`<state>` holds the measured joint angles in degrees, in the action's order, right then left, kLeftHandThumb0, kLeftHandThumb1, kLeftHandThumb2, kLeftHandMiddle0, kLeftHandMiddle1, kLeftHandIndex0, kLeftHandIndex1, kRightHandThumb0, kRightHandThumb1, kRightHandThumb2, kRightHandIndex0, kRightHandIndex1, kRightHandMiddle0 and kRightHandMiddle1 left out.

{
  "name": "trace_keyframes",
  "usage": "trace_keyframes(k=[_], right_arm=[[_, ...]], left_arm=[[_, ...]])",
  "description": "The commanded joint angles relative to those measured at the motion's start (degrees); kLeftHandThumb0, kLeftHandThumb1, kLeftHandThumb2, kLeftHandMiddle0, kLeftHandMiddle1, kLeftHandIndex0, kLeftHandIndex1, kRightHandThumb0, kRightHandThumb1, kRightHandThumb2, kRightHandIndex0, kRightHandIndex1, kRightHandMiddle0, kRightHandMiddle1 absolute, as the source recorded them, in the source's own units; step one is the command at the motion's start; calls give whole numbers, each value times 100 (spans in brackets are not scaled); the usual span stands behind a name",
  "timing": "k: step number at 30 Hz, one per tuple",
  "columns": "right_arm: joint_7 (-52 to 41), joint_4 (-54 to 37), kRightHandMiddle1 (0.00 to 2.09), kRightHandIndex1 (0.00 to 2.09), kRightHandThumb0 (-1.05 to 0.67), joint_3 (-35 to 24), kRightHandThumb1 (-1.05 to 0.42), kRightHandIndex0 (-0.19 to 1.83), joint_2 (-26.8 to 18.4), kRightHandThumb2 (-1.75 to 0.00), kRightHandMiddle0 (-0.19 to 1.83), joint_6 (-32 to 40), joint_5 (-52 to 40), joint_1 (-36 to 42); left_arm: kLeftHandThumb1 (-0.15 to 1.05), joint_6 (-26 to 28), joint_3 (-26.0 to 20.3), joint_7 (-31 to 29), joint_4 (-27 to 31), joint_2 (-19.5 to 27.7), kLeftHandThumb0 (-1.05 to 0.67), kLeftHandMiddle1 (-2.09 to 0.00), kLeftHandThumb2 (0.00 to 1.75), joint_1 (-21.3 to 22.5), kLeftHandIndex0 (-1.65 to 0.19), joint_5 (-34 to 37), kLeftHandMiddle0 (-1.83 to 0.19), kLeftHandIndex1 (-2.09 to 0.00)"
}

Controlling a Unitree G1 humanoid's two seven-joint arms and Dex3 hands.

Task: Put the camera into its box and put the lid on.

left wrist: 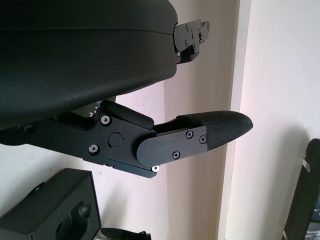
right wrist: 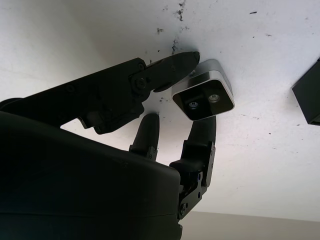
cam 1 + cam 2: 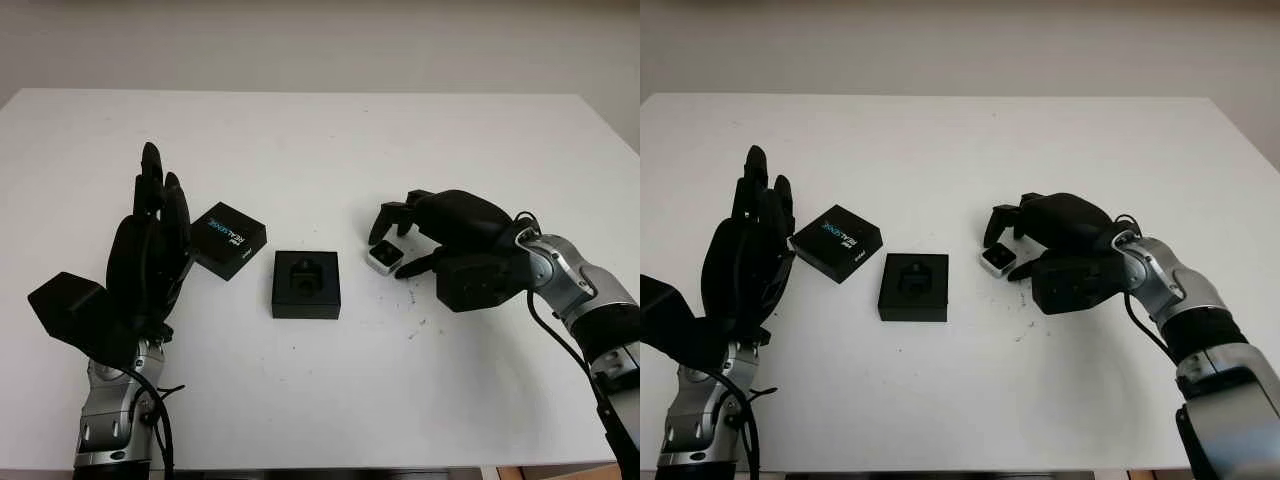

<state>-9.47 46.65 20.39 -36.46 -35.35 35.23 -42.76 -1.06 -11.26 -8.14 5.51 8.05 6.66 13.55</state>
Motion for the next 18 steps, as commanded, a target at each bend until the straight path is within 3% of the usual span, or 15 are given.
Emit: trace_keyframes(k=[1, 10, 14, 18], right_arm=[[41, 82, 111, 145, -34, 31, -86, 17, 20, -5, 34, -86, -10, 2], [186, 81, 124, 159, -32, 114, -89, 22, -40, -6, 48, -155, 134, -18], [271, 63, 127, 179, -31, 135, -91, 15, -48, -6, 50, -139, 206, -7], [187, 58, 132, 156, -28, 2, -92, 9, 37, -5, 48, -17, -21, 69]], left_arm=[[105, 1, 12, 19, 99, 6, -76, 0, 62, -11, 19, -32, 19, 0], [105, 0, 10, -19, 112, 21, -76, 0, 62, -36, 19, -4, 19, 0], [105, 0, 12, -29, 127, 23, -76, 0, 62, -46, 19, -9, 19, 0], [105, 13, 7, -26, 134, 17, -75, 0, 63, -54, 19, -2, 19, 0]])
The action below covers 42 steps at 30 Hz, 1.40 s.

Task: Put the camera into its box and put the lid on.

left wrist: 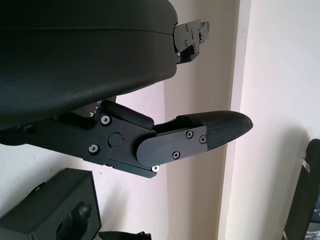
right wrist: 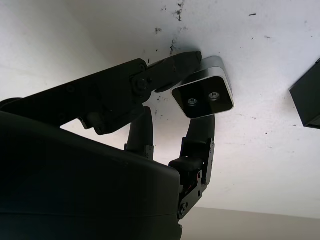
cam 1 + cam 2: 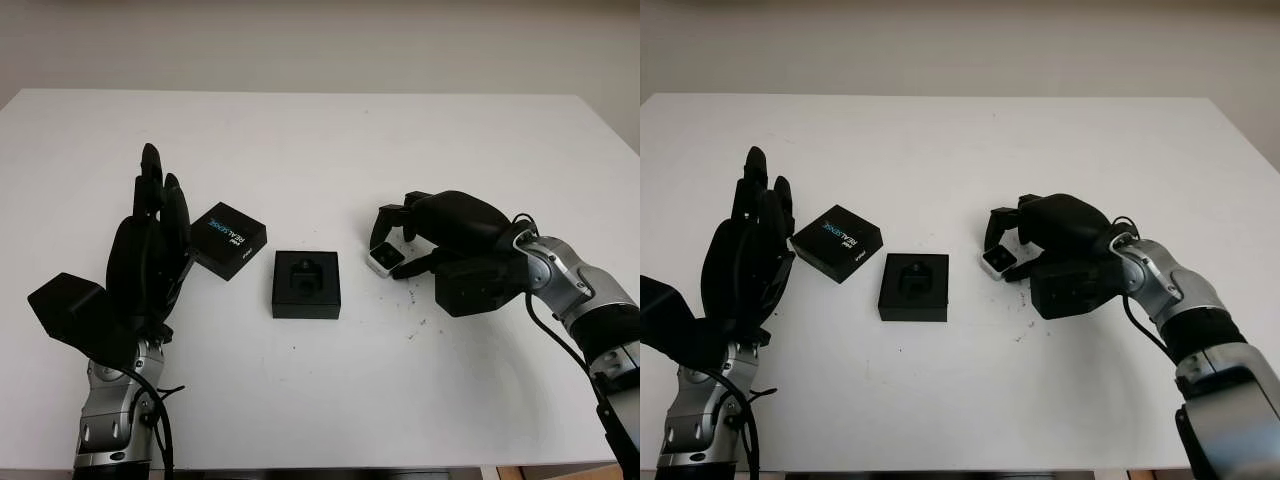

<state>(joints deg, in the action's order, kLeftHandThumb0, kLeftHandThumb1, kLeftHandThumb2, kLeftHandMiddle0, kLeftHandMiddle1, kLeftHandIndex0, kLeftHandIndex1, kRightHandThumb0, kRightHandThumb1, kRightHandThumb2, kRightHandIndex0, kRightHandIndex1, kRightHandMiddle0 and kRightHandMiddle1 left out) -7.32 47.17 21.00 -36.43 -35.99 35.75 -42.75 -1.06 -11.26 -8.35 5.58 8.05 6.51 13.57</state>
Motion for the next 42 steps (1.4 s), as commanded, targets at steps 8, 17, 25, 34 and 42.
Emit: trace_keyframes(k=[8, 17, 25, 34, 42], right_arm=[[-1017, -196, 154, 21, -34, -633, -95, 25, 389, -6, 33, 981, -1348, 263], [-1656, -765, 157, 11, -38, -1161, -96, 25, 626, -5, 29, 1844, -2294, 568], [-1641, -1042, 157, 9, -40, -1219, -97, 24, 746, -6, 27, 1830, -2419, 788], [-1415, -1568, 167, 7, -40, -1822, -98, 23, 1450, -6, 32, 2041, -3373, 1164], [-1274, -2091, 174, 5, -38, -2246, -100, 19, 2236, -6, 24, 2283, -4251, 1454]], left_arm=[[105, 33, 24, 5, 159, 12, -75, 0, 63, -68, 19, -22, 19, 0], [105, 75, 32, 17, 209, 24, -75, 0, 63, -113, 19, -52, 19, 0], [105, 116, 17, 9, 226, 26, -75, 0, 63, -134, 19, -32, 19, 0], [105, 148, -35, -80, 186, 72, -76, 0, 62, -108, 19, 46, 19, 0], [105, 223, -53, -110, 228, 145, -76, 0, 63, -120, 19, 32, 19, 0]])
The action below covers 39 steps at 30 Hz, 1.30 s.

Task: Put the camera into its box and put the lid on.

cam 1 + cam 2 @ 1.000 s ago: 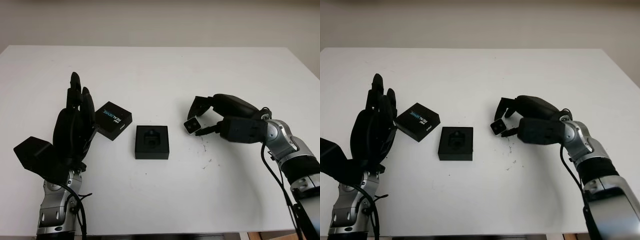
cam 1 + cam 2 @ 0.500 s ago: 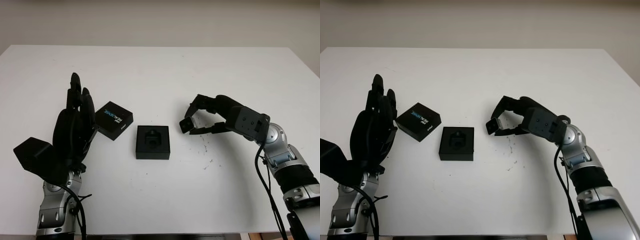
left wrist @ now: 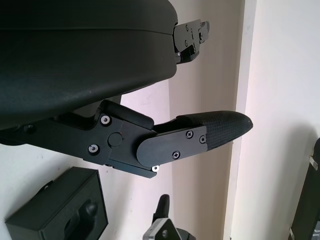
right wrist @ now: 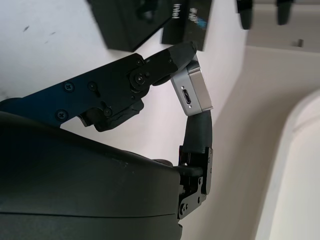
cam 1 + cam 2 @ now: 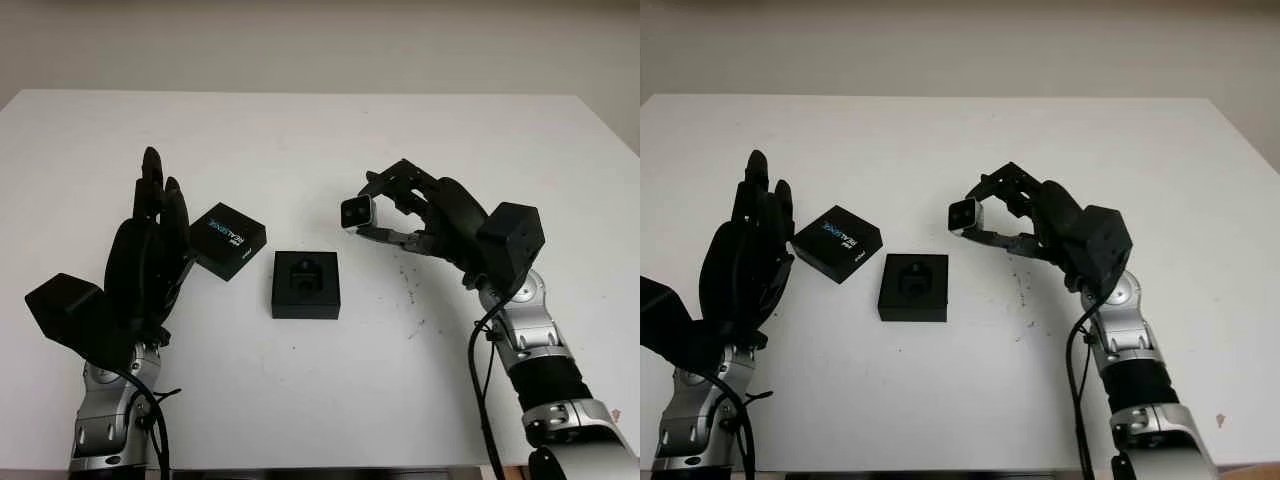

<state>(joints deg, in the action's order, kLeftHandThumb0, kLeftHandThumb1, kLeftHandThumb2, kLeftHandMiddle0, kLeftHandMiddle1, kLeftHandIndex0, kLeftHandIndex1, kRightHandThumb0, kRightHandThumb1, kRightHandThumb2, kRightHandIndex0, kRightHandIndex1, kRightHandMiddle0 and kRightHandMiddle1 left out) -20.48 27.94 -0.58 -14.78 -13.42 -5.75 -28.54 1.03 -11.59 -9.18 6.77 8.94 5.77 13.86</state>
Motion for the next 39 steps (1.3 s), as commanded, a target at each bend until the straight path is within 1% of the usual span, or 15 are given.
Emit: trace_keyframes(k=[1, 6, 10, 12, 18, 25, 31, 39], right_arm=[[67, -244, 175, 4, -38, -119, -100, 18, 150, -6, 22, 80, -164, 59], [236, -650, 177, 4, -38, -182, -100, 18, 494, -6, 21, 417, -394, 237], [267, -940, 180, 4, -36, -57, -101, 17, 674, -6, 17, 591, -375, 476], [305, -1065, 179, 4, -35, 22, -101, 17, 779, -6, 16, 802, -369, 593], [346, -1102, 181, 4, -36, 251, -101, 18, 1027, -5, 18, 978, -249, 781], [153, -989, 180, 4, -36, 479, -101, 17, 1011, -6, 16, 1135, -43, 812], [111, -817, 183, 5, -41, 505, -100, 18, 1115, -5, 21, 1157, 8, 770], [120, -718, 183, 5, -43, 591, -100, 18, 1168, -5, 20, 1167, 178, 712]], left_arm=[[105, 13, -24, -32, 109, 63, -75, 0, 63, -47, 19, 4, 19, 0], [105, 39, -30, -39, 116, 80, -76, 0, 63, -42, 19, 11, 19, 0], [105, 23, -32, -73, 89, 92, -76, 0, 63, -27, 19, 15, 19, 0], [105, 24, -31, -76, 90, 91, -76, 0, 63, -25, 19, 11, 19, 0], [105, 63, -28, -68, 125, 79, -76, 0, 62, -37, 19, 20, 19, 0], [105, 43, -20, -77, 118, 77, -76, 0, 63, -52, 19, 8, 19, 0], [105, 18, -16, -25, 111, 19, -76, 0, 63, -58, 19, 2, 19, 0], [105, 48, 8, -4, 126, 22, -76, 0, 63, -67, 19, -14, 19, 0]])
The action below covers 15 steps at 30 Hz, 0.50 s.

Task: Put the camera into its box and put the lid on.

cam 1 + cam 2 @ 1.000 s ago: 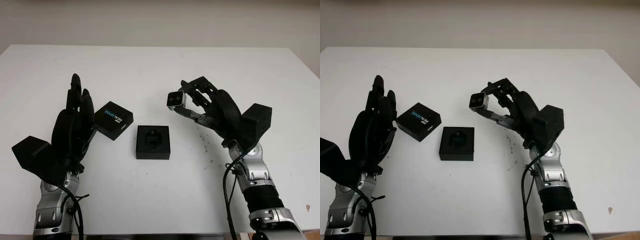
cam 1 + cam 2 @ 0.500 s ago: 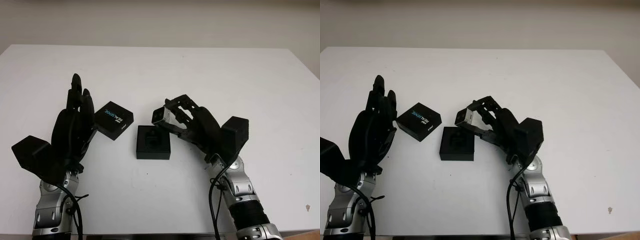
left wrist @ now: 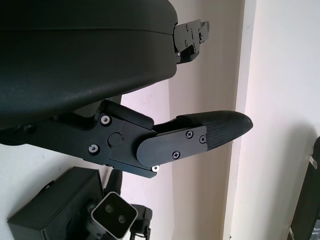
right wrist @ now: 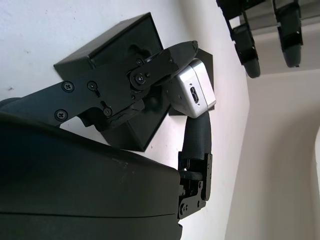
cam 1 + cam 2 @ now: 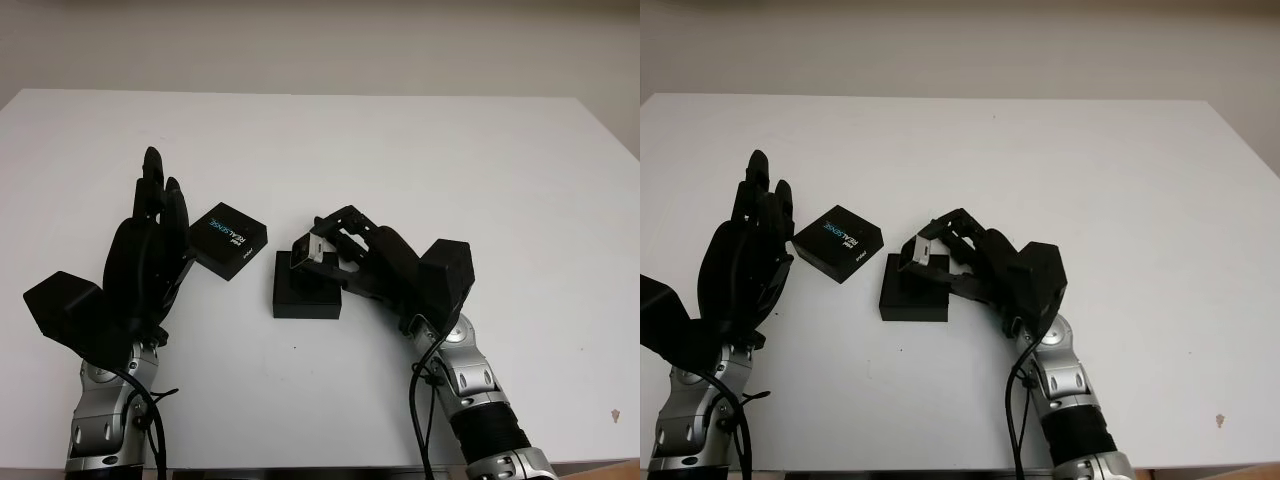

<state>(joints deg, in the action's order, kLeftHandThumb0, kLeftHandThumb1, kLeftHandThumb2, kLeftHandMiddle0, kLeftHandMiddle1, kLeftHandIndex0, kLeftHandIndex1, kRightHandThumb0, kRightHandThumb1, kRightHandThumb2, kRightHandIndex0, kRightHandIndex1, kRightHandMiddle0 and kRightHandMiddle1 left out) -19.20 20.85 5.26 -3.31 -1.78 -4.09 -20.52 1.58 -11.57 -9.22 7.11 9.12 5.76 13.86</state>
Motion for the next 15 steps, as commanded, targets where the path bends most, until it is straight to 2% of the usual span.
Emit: trace_keyframes(k=[1, 15], right_arm=[[-12, 2, 182, 5, -43, 10, -100, 18, 31, -5, 21, -10, 11, -89], [-123, 3, 183, 5, -41, 71, -100, 18, 77, -5, 21, -68, 29, 11]], left_arm=[[105, -2, 8, 4, 93, 2, -76, 0, 63, -64, 19, -12, 19, 0], [105, -9, 3, 22, 83, -23, -76, 0, 61, -68, 19, 9, 19, 0]])
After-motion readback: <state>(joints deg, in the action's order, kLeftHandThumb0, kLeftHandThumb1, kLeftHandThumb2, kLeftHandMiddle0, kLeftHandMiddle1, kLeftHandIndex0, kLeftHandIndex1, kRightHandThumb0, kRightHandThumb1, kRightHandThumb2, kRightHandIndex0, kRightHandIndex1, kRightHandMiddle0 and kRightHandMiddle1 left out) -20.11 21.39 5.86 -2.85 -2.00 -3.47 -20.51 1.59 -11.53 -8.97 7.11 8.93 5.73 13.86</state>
